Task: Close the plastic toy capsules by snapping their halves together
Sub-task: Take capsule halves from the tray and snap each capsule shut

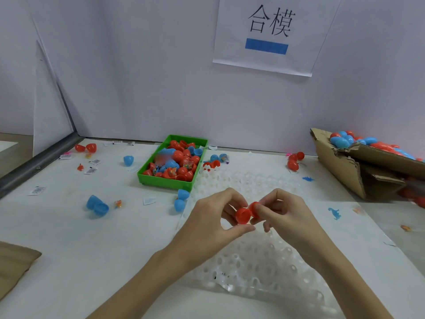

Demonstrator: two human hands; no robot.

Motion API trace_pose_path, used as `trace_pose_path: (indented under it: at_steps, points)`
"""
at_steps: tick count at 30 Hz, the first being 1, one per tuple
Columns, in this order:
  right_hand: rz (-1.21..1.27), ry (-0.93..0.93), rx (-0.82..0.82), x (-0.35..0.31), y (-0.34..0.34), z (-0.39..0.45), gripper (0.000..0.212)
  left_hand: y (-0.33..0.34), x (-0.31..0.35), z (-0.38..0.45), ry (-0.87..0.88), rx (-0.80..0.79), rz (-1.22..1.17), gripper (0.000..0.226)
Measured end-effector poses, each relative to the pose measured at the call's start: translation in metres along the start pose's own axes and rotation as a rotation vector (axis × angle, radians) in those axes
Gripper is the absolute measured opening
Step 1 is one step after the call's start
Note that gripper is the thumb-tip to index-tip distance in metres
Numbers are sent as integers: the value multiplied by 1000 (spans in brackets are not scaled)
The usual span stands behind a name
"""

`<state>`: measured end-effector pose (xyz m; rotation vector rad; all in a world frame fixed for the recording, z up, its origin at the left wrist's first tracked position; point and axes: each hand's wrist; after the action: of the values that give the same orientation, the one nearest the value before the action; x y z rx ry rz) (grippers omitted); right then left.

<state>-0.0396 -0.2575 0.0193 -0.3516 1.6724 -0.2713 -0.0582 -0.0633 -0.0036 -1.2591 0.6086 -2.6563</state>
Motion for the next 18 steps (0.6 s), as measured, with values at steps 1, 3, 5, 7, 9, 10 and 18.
trace_pose_path:
  at_steps: [1,3,5,7,9,10,18]
  points:
    - [9,10,-11,0,0,0,13,0,0,0,3,-6,7,31]
    - [20,32,-45,0,-1,0,15,0,-1,0,-1,-10,18,27]
    - [24,38,-82,1,-1,0,18,0,-1,-1,-23,-7,16,25]
    - [60,22,-119,1,-2,0,19,0,-1,-1,-36,-4,38,25]
    - [76,-14,-124,1,-2,-1,14,0,-2,-1,-37,2,67,25]
    - [59,-39,-110,1,-2,-1,12,0,-3,-1,-35,4,77,25]
    - [-1,-176,24,5,2,-1,5,6,1,-1,56,36,131,29]
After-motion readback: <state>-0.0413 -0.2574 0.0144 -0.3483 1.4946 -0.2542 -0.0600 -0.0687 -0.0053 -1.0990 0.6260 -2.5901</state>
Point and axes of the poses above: each hand's wrist, its own z-axis towards the middle knuckle, its own y-axis out of the palm, x = y × z, and after that the axes turned 11 degrees about y, right-handed
